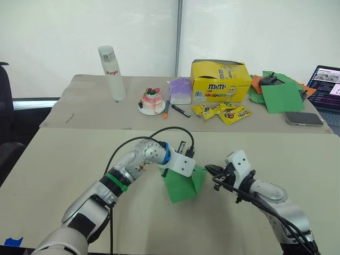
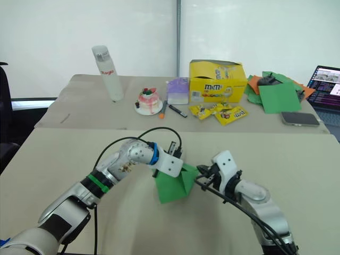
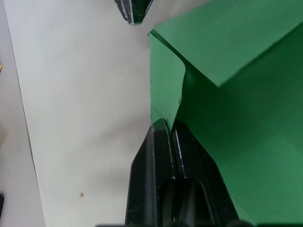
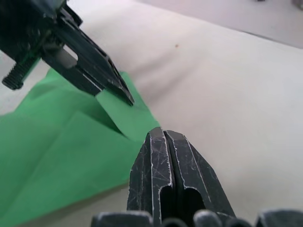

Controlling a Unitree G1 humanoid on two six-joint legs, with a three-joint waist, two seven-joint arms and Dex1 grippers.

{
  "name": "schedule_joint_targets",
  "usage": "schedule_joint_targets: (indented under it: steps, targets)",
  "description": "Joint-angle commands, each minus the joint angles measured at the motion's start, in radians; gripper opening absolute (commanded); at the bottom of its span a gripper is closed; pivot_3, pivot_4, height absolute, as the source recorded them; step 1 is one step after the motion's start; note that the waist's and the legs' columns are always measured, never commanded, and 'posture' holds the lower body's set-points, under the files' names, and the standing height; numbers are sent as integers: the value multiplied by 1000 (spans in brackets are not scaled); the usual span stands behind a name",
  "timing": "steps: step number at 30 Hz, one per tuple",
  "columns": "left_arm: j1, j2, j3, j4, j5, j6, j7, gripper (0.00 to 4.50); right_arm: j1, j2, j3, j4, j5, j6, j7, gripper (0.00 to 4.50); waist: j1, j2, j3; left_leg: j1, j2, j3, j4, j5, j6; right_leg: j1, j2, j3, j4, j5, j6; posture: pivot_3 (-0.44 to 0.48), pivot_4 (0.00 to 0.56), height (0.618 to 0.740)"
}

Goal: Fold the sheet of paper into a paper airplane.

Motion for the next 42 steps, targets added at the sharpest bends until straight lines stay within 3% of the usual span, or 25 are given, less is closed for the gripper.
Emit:
schedule_joint_targets:
  steps: [1, 12, 18, 21, 23, 25, 33, 42]
  targets:
    - [5, -1, -5, -23, 18, 5, 8, 9, -26, 10, -13, -28, 19, 0, -12, 0, 0, 0, 0, 0, 0, 0, 0, 0, 0, 0, 0, 0, 0, 0, 0, 0, 150, 738]
    - [31, -9, 21, -57, -24, 47, -20, 9, -69, 65, 81, 69, -58, 43, -96, 0, 0, 0, 0, 0, 0, 0, 0, 0, 0, 0, 0, 0, 0, 0, 0, 0, 150, 738]
    - [84, 1, 126, -166, -198, 214, -111, 1831, -66, 63, 101, 78, -72, 68, -107, 0, -4, 1, -1, 0, 1, 0, 0, 0, 0, 0, 0, 0, 1, 0, 0, 0, 150, 738]
    - [92, -4, 272, -219, -392, 481, -165, 2820, -58, 60, 104, 73, -72, 71, -108, 0, -6, 1, -1, 0, 1, -1, 0, 0, 0, 0, 0, 0, 1, 0, 0, 0, 150, 738]
    - [77, -9, 366, -227, -500, 636, -163, 2820, -53, 56, 104, 71, -73, 69, -109, 0, -8, 1, -1, 0, 1, -1, 1, 0, 0, 0, 0, -1, 1, 0, 0, 0, 150, 738]
    - [74, 4, 399, -223, -524, 664, -144, 2600, -51, 55, 104, 70, -73, 69, -110, 0, -7, 1, -1, 0, 1, -2, 1, 0, 0, 0, 0, -2, 1, 0, 0, 0, 150, 738]
    - [88, -76, 371, -198, -570, 759, -46, 42, -62, 65, 125, 67, -79, 76, -114, 0, -5, 1, -1, 1, 0, -2, 2, 0, 0, 1, 0, -1, 1, 0, 0, 0, 150, 738]
    - [140, -85, 252, -103, -504, 680, 12, 42, -71, 83, 132, 55, -91, 82, -131, 0, -16, 1, -1, 1, 1, -2, 1, 0, 0, 1, 0, 0, 2, 0, 0, 0, 150, 738]
